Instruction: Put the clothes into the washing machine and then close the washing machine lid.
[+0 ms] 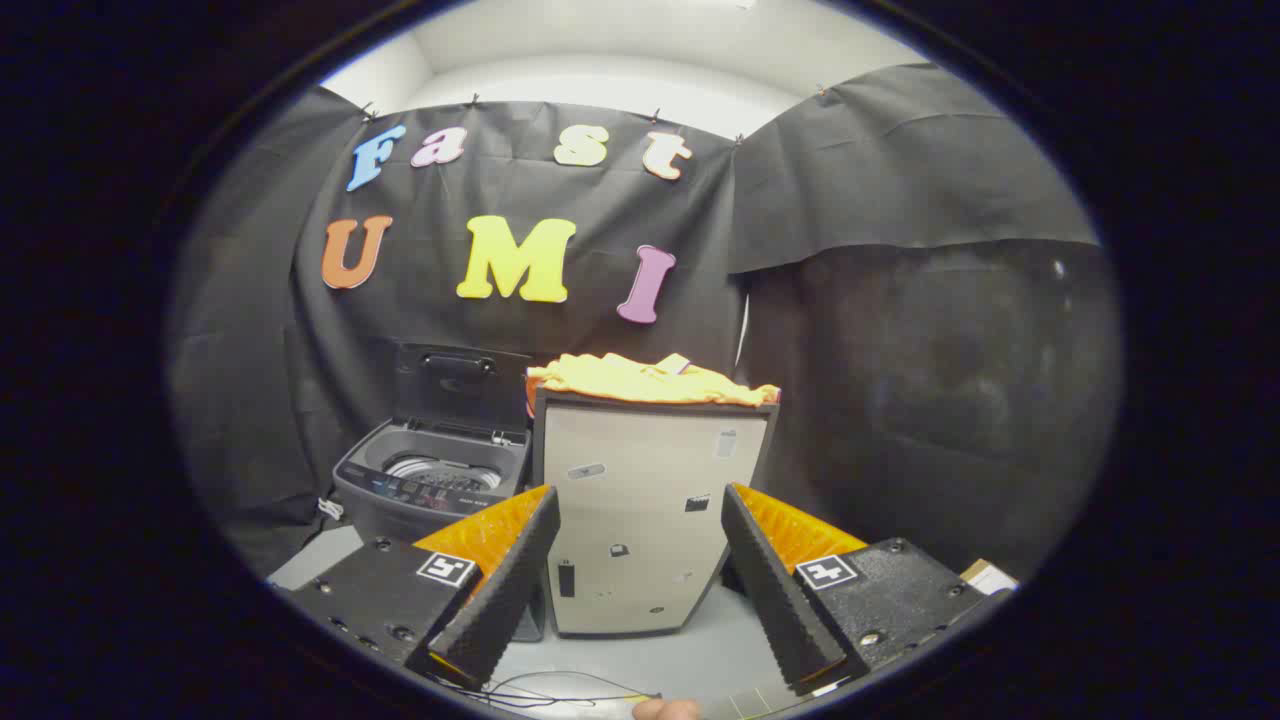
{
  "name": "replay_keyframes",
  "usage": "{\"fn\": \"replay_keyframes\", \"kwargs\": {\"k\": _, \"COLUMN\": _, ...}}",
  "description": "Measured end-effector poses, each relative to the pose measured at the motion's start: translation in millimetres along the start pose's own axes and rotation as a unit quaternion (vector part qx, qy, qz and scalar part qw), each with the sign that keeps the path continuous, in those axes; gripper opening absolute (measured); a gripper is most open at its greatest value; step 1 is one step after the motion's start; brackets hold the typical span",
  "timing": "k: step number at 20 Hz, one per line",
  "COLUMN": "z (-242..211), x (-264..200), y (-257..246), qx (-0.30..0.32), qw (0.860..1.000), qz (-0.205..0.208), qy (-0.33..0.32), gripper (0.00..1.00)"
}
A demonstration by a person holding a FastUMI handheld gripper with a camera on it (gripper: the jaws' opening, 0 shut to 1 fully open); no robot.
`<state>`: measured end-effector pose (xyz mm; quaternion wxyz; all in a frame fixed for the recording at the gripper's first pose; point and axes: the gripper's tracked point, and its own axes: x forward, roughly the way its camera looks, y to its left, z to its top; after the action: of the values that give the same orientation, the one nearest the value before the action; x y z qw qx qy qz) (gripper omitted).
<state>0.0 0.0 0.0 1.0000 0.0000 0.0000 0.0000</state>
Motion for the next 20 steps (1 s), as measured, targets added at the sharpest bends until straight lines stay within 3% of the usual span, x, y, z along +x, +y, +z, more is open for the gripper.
{"fn": "replay_keyframes", "kwargs": {"k": 20, "z": 9.0, "x": 13.3, "y": 26.3, "qx": -0.004, "qw": 1.0, "qz": 0.014, "qy": -0.001, "gripper": 1.0}}
